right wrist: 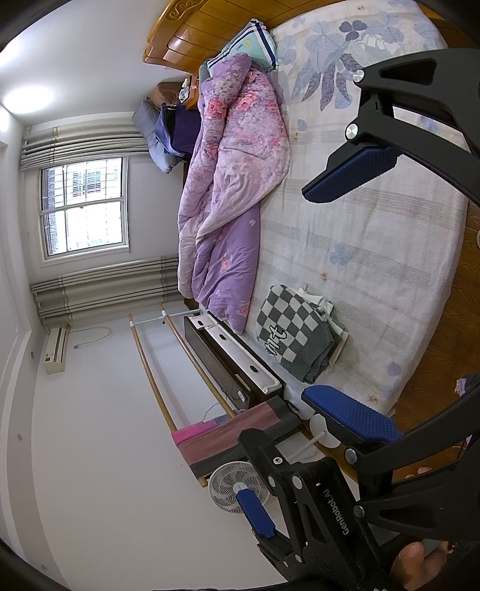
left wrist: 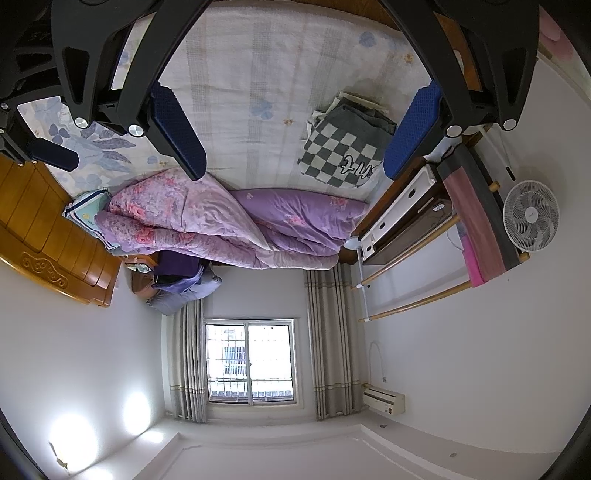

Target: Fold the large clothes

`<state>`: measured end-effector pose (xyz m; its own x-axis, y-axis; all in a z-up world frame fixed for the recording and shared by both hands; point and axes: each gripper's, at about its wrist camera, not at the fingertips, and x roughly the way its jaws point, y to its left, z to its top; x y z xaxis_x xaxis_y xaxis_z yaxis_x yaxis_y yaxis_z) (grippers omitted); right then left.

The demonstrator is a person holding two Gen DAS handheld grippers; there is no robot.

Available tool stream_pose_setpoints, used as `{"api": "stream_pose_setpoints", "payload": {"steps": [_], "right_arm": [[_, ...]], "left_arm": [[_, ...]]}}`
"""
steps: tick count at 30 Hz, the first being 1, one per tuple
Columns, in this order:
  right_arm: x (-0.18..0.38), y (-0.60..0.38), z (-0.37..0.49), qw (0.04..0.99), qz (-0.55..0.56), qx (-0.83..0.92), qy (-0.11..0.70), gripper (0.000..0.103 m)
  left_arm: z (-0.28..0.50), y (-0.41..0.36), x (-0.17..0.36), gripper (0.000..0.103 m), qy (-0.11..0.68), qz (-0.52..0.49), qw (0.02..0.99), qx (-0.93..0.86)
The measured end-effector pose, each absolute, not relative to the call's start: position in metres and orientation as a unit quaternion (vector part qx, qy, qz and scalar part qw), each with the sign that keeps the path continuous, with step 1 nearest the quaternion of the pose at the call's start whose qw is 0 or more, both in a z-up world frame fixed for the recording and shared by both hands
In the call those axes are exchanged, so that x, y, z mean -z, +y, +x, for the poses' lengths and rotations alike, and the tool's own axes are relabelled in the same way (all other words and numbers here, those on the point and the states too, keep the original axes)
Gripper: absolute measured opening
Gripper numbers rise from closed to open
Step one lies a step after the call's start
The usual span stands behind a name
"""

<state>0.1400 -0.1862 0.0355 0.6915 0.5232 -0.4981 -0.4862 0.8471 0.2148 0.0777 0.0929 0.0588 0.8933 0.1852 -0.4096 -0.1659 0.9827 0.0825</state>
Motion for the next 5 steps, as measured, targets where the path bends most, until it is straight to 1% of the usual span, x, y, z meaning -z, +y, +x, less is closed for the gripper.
{"api": "stream_pose_setpoints", "payload": {"steps": [5], "right_arm": [[-0.0336, -0.1846, 0.1449, 0.915, 0.041, -0.276, 0.292, 0.096]], "left_arm": [[0.0847, 0.0996, -0.0585, 0.097, 0.221, 0.024, 0.971, -0.090]]}}
